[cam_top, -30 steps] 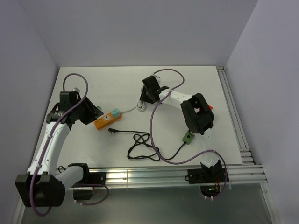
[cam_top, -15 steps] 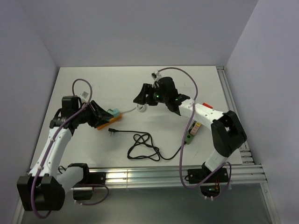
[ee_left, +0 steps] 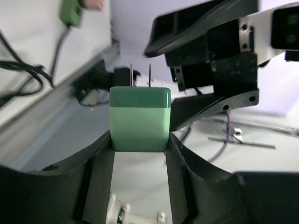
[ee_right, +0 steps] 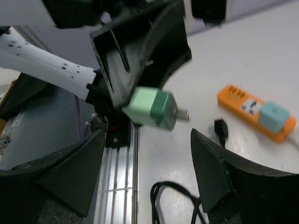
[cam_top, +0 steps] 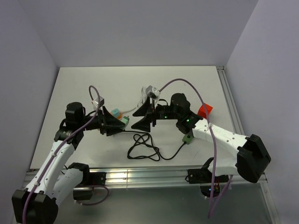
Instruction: Insert the plug
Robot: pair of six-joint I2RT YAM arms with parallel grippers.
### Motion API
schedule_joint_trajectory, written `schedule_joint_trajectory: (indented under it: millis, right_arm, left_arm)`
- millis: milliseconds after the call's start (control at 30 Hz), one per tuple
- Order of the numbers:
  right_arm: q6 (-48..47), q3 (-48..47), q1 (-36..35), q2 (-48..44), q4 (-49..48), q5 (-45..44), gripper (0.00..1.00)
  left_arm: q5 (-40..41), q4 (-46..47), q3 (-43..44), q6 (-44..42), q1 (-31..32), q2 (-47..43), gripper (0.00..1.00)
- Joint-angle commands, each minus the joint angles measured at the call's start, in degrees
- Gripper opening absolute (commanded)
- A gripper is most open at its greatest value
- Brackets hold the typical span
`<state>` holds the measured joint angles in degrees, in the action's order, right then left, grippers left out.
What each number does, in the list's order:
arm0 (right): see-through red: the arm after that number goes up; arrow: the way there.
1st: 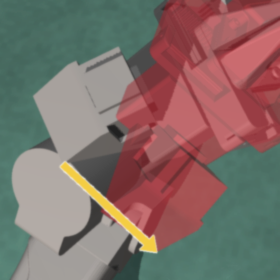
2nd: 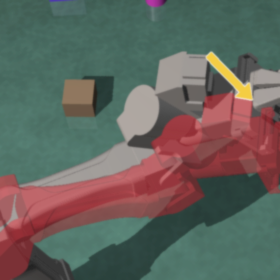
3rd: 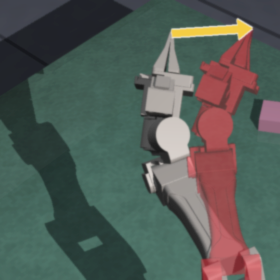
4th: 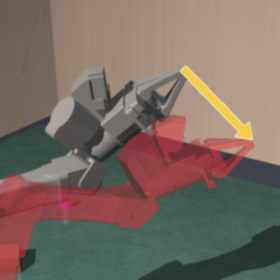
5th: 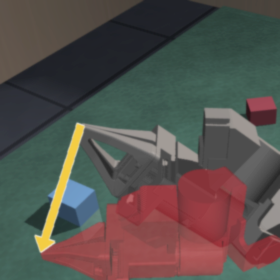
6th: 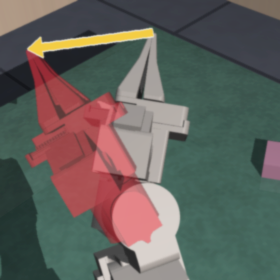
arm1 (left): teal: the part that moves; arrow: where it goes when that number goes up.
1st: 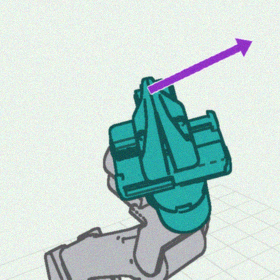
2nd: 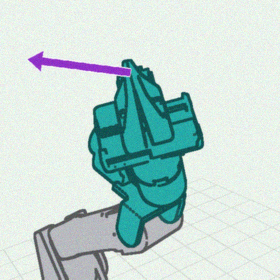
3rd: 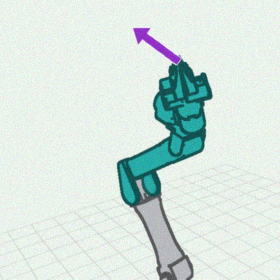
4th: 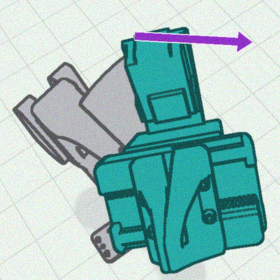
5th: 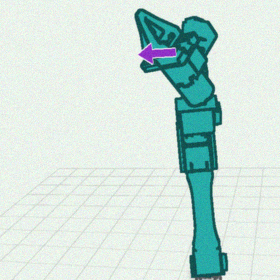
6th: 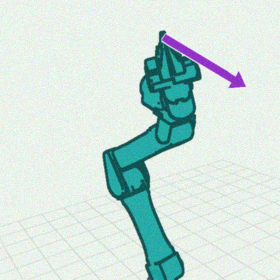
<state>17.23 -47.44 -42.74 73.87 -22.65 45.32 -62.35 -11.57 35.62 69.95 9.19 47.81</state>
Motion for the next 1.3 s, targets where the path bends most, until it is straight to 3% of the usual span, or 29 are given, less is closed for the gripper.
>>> schedule_joint_trajectory:
  millis: [0,67,233,533,567,600,700,767,833,867,1000,1067,1167,1267]
  right_arm:
    - [-3.2,0.2,0.3,-0.1,-9.0,6.5,0.80]
    - [-3.5,-1.2,-0.5,1.2,-9.1,8.0,0.80]
    - [-2.0,-2.9,-2.3,2.2,-11.3,10.9,0.79]
    - [-1.9,-4.8,-4.4,2.0,-10.6,15.1,0.68]
    - [-1.3,-4.9,-4.3,2.4,-10.7,15.9,0.66]
    - [-0.7,-5.1,-4.3,2.7,-11.4,16.2,0.55]
    - [1.7,-4.2,-4.5,3.1,-13.9,16.0,0.37]
    - [3.0,-3.8,-4.5,2.7,-15.1,15.3,0.29]
    - [3.8,-3.4,-4.9,2.0,-15.0,13.0,0.17]
    - [3.9,-3.2,-5.2,1.8,-14.7,11.6,0.00]
    - [6.2,-3.1,-7.4,2.0,-14.1,5.6,0.00]
    - [7.3,-2.7,-9.1,1.9,-14.1,-1.6,0.00]
    - [10.2,-1.8,-11.1,1.4,-13.9,-11.5,0.00]
    - [12.6,-1.5,-13.9,1.3,-14.3,-18.0,0.00]
  left_arm:
    - [-6.0,9.1,0.8,7.0,3.4,-0.8,0.00]
    - [-7.0,12.5,1.0,8.8,5.7,-0.5,0.00]
    - [-7.1,8.6,4.8,6.0,11.0,0.7,0.00]
    - [-7.6,11.0,4.0,8.0,13.8,1.2,0.00]
    - [-7.6,11.0,4.0,8.2,13.8,1.2,0.00]
    - [-7.6,12.4,4.2,8.3,13.8,1.3,0.00]
    - [-6.8,9.9,5.3,6.3,13.8,1.5,0.00]
    - [-6.1,9.6,4.7,6.7,13.7,1.4,0.00]
    - [-3.4,9.2,4.4,7.2,13.7,1.1,0.00]
    - [-2.3,9.0,4.3,7.5,13.7,1.1,0.00]
    - [3.9,4.0,6.9,4.8,13.7,2.2,0.00]
    - [7.1,-4.7,10.7,-0.8,13.7,2.9,0.00]
    - [13.3,-10.6,13.9,-4.5,13.7,2.8,0.00]
    - [17.2,-11.5,14.7,-5.4,13.7,2.0,0.00]
